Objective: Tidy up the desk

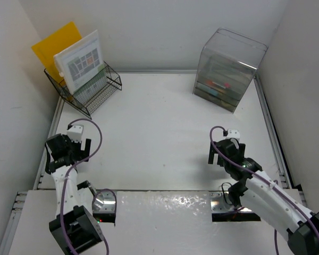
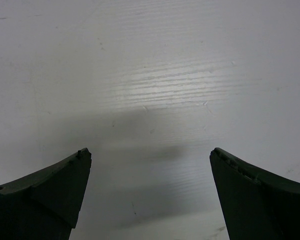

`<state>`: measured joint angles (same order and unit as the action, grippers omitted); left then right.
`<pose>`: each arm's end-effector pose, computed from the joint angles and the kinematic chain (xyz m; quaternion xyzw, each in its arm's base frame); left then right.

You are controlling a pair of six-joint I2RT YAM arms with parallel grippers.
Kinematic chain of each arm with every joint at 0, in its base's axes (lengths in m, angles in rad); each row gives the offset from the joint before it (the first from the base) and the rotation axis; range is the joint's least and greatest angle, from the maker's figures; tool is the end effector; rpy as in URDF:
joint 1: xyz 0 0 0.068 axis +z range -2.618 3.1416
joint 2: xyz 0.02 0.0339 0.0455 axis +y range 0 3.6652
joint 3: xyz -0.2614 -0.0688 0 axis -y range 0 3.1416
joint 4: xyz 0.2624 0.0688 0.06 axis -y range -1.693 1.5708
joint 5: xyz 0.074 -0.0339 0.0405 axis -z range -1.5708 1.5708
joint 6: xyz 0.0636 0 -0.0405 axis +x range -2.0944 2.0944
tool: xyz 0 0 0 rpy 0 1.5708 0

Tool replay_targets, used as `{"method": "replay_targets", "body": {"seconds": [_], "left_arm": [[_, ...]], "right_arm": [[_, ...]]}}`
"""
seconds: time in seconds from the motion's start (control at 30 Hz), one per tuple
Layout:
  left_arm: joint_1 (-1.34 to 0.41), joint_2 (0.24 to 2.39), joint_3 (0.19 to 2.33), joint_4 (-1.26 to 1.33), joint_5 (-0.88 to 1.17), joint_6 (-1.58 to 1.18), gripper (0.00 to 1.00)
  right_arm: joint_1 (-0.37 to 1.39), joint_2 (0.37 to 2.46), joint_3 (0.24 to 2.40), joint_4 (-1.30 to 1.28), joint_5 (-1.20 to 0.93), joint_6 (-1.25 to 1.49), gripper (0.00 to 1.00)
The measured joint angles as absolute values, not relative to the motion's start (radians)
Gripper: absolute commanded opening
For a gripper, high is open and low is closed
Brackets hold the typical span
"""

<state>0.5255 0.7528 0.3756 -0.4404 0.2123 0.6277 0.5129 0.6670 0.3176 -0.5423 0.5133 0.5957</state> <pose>0.1697 0.0829 0.1520 0.0861 0.9215 0.1168 0.3603 0.1573 0.0528 0.1411 0.1222 0.9077 -0.0339 0.3999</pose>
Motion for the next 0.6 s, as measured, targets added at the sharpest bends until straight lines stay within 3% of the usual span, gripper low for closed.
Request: {"method": "replay_targets", "body": {"seconds": [0.6], "left_arm": [[0.525, 0.71, 0.376, -0.402, 0.214, 0.628, 1.0]], "right_arm": [[0.513, 0.472, 0.238, -0.503, 0.583, 0.591, 0.99]]}}
